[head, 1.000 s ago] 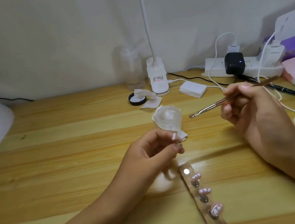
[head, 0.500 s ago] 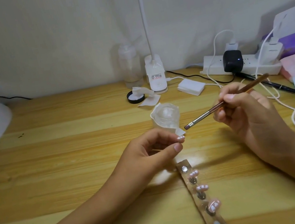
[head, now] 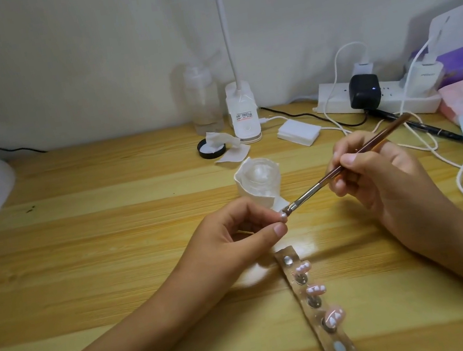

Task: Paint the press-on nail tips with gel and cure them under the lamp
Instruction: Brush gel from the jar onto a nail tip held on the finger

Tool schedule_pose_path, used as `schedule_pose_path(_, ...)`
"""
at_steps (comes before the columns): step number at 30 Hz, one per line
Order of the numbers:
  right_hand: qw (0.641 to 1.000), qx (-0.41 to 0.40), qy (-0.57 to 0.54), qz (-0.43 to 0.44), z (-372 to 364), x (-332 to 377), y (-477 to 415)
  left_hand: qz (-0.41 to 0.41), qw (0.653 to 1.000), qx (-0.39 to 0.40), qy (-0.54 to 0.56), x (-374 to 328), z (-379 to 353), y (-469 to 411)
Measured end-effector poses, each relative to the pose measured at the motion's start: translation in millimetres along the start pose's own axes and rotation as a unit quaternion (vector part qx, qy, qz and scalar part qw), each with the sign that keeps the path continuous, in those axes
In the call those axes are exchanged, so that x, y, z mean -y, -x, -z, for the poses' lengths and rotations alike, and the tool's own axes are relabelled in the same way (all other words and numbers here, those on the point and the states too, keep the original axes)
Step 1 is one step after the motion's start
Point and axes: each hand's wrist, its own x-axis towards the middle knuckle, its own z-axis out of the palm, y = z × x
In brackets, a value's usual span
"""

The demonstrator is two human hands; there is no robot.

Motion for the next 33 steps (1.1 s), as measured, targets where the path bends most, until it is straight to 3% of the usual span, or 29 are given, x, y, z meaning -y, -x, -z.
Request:
schedule_pose_path(5, 0.997, -0.028, 0.063, 0.032, -0.7, -0.1, 1.2, 0.007, 1.0, -0.011, 0.004, -2.8, -2.6, 1.0)
schedule_pose_path(12, 0.999, -0.02, -0.022, 0.02, 1.4, 1.6, -0.9, 0.016, 0.999, -0.013, 0.04, -5.0, -2.6, 1.0)
schedule_pose_path(18, 1.0, 0.013, -0.011, 0.018, 0.9, 0.9, -0.5, 0.02, 0.998, -0.02, 0.047, -4.4, -2.3, 1.2)
schedule_pose_path(29, 0.997, -0.003, 0.068, 0.031, -0.1, 0.8, 2.5, 0.024, 0.999, -0.016, 0.044, -5.3, -2.6, 1.6)
schedule_pose_path(33, 0.999, -0.021, 0.021, 0.028, -1.6, 3.1, 0.8, 0.015, 0.999, -0.015, 0.028, -5.3, -2.4, 1.5)
